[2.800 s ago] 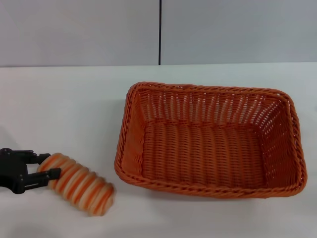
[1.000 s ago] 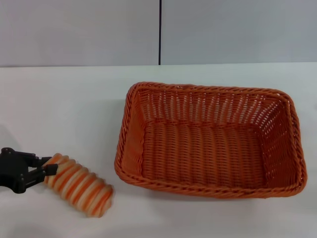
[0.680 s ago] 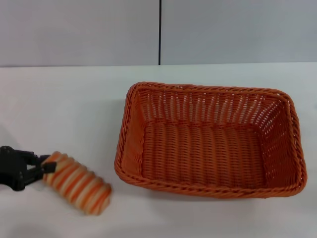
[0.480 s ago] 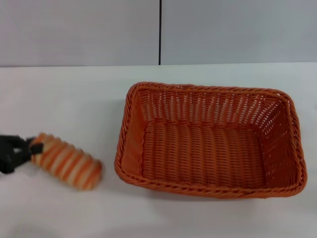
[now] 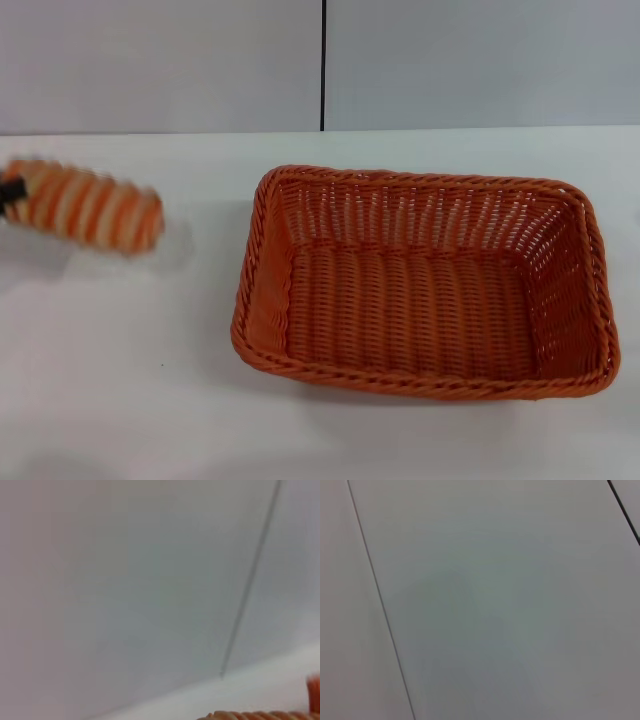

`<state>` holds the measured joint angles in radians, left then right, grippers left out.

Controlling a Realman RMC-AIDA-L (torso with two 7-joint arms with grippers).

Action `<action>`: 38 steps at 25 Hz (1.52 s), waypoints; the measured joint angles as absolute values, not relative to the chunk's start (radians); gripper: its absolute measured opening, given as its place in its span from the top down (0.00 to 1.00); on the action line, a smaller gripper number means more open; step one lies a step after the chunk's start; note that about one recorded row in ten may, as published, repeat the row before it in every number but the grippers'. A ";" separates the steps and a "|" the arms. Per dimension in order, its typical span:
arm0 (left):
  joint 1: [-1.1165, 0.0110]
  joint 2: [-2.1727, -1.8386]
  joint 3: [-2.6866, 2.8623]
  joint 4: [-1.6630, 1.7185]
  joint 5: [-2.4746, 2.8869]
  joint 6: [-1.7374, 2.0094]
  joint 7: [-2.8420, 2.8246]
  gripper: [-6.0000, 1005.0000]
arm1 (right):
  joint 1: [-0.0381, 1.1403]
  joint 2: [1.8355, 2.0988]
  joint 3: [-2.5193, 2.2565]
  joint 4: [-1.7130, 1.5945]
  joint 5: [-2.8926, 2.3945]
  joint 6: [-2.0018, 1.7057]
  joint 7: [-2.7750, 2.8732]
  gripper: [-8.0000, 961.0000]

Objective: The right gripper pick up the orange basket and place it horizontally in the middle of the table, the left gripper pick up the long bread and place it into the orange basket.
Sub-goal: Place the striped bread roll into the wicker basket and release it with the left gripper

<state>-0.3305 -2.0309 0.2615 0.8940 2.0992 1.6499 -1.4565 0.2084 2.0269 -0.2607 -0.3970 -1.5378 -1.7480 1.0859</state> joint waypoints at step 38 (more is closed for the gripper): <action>-0.607 -2.073 0.782 0.406 1.753 1.627 -1.377 0.70 | 0.222 2.035 -0.261 -0.374 -1.539 -1.738 1.072 0.38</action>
